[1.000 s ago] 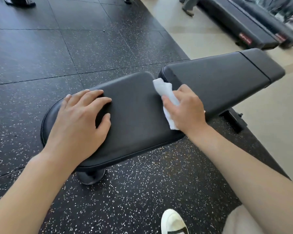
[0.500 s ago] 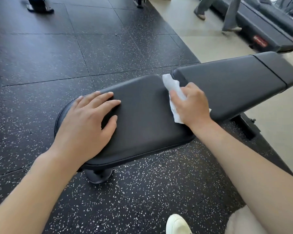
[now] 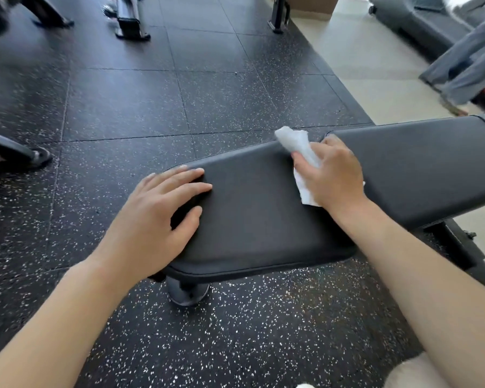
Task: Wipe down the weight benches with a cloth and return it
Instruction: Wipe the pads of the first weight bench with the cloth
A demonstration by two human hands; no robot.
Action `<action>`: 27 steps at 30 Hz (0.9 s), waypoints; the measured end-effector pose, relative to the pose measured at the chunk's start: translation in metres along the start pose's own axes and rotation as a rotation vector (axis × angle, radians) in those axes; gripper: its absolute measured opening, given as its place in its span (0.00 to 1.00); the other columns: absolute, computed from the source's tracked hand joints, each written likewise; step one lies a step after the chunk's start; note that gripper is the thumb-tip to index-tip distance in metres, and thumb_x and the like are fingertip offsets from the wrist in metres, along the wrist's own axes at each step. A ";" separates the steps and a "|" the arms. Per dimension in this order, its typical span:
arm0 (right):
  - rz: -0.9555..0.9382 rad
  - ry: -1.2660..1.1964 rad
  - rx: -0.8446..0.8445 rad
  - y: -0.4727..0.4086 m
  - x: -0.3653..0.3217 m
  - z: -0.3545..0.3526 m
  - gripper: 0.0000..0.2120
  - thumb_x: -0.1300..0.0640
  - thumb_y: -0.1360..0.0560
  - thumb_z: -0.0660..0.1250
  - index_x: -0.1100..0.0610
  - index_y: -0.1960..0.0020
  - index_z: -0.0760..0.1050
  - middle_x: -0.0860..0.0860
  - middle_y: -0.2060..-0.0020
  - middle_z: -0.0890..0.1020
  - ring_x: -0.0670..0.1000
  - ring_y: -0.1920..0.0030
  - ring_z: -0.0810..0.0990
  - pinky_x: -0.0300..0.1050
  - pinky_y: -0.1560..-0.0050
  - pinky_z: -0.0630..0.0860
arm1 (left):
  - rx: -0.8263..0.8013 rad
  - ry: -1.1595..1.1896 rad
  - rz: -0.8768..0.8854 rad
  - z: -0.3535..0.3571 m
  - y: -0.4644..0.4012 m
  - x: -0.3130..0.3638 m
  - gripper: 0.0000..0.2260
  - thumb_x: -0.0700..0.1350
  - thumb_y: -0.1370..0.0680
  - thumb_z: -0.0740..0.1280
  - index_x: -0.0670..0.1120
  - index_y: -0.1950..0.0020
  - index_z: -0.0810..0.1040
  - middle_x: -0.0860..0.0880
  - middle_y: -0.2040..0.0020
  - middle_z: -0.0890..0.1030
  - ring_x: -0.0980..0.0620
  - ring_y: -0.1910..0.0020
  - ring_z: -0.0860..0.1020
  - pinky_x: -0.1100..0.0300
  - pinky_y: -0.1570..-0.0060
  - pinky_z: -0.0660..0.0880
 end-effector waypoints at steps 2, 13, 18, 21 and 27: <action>-0.039 0.001 0.015 0.006 -0.021 0.004 0.17 0.47 0.20 0.68 0.60 0.59 0.79 0.51 0.58 0.71 0.60 0.57 0.77 0.53 0.58 0.70 | 0.038 0.049 -0.014 -0.001 0.004 -0.004 0.18 0.48 0.20 0.65 0.52 0.31 0.80 0.58 0.25 0.74 0.58 0.22 0.65 0.47 0.21 0.61; -0.241 -0.033 -0.031 -0.004 -0.055 0.028 0.16 0.43 0.21 0.69 0.56 0.55 0.83 0.50 0.58 0.74 0.58 0.54 0.79 0.50 0.57 0.69 | 0.109 0.067 -0.104 -0.002 0.009 -0.004 0.15 0.44 0.23 0.67 0.46 0.37 0.81 0.54 0.29 0.77 0.53 0.27 0.72 0.63 0.25 0.62; -0.055 -0.005 -0.008 -0.026 -0.023 0.022 0.18 0.44 0.20 0.67 0.59 0.56 0.81 0.49 0.58 0.69 0.60 0.55 0.77 0.49 0.58 0.65 | 0.085 0.046 -0.124 -0.002 0.009 0.001 0.16 0.48 0.24 0.68 0.47 0.37 0.80 0.55 0.29 0.76 0.53 0.28 0.71 0.64 0.25 0.61; -0.260 -0.051 -0.044 0.007 -0.074 0.029 0.17 0.45 0.22 0.68 0.58 0.56 0.82 0.50 0.59 0.72 0.59 0.57 0.78 0.51 0.59 0.69 | 0.111 0.035 -0.137 -0.001 0.006 0.003 0.16 0.49 0.25 0.68 0.48 0.38 0.81 0.55 0.31 0.77 0.52 0.30 0.72 0.65 0.27 0.62; -0.401 -0.119 -0.119 0.010 -0.073 0.034 0.14 0.42 0.22 0.68 0.52 0.58 0.79 0.47 0.58 0.72 0.50 0.58 0.74 0.47 0.59 0.66 | 0.190 0.033 -0.138 -0.002 -0.001 0.005 0.11 0.45 0.26 0.68 0.48 0.45 0.84 0.56 0.37 0.80 0.51 0.35 0.74 0.70 0.32 0.62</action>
Point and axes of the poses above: each hand's wrist, its own y-axis away from the middle knuckle, its own z-axis out of the palm, x = y × z, the point moved 5 cm from there along -y, towards the middle knuckle
